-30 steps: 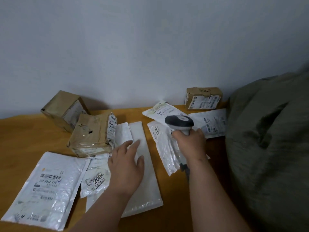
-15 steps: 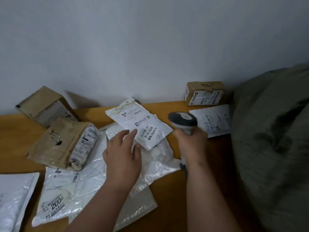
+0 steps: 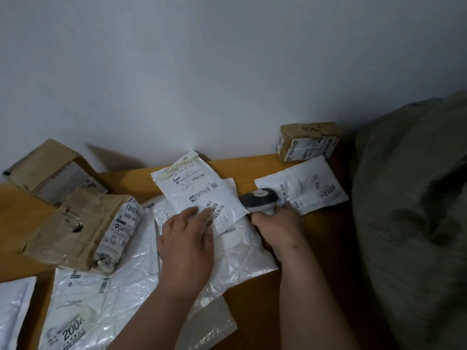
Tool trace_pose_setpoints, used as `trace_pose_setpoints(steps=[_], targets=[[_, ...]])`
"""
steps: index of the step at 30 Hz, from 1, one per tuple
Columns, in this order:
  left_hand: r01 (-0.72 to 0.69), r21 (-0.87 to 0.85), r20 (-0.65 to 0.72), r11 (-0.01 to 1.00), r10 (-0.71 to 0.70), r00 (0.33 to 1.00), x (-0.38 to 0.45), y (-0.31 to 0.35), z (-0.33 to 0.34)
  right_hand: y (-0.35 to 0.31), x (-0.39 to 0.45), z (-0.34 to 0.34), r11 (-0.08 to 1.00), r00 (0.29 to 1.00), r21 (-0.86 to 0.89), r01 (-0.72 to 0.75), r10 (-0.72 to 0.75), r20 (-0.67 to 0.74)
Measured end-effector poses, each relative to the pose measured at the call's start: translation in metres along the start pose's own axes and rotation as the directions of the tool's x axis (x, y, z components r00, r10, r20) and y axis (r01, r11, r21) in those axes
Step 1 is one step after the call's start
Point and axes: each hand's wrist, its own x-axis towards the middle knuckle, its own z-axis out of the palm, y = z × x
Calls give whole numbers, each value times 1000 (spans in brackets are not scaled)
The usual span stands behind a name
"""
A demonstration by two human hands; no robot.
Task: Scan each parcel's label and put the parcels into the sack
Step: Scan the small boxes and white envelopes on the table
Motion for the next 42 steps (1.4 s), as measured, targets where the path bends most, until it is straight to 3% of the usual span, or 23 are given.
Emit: trace_pose_setpoints(steps=[3, 6, 8, 15, 23, 28, 34, 37, 39, 41, 42], targets=[[65, 21, -22, 998, -64, 998, -3, -6, -11, -3, -24, 3, 999, 990, -53, 3, 5, 140], [130, 19, -57, 991, -129, 990, -5, -15, -29, -5, -46, 6, 998, 954, 32, -51, 39, 296], [144, 1, -79, 990, -144, 986, -6, -18, -42, -9, -59, 6, 995, 946, 93, -37, 5, 324], [-5, -79, -102, 997, -3, 995, 18, 10, -59, -63, -43, -35, 954, 988, 259, 154, -153, -25], [-47, -72, 104, 996, 54, 993, 68, 49, -18, -100, 41, -52, 949, 922, 150, 278, -220, -318], [-51, -81, 149, 995, 63, 987, 77, 47, 4, -107, 76, -43, 943, 904, 86, 320, -278, -324], [-43, -70, 191, 997, 56, 980, 82, 34, 15, -85, 91, -34, 874, 926, 335, 352, -273, -261], [-42, -72, 184, 997, 54, 981, 82, 32, 19, -79, 100, -31, 870, 931, 361, 338, -253, -261], [-35, -70, 179, 997, 47, 983, 81, 30, 20, -76, 102, -26, 920, 922, 215, 327, -261, -286], [-37, -92, 163, 995, 52, 985, 79, 29, 18, -75, 93, -22, 934, 890, -166, 315, -352, -291], [-39, -110, 155, 993, 56, 986, 79, 29, 16, -77, 85, -20, 902, 868, -261, 343, -411, -280]])
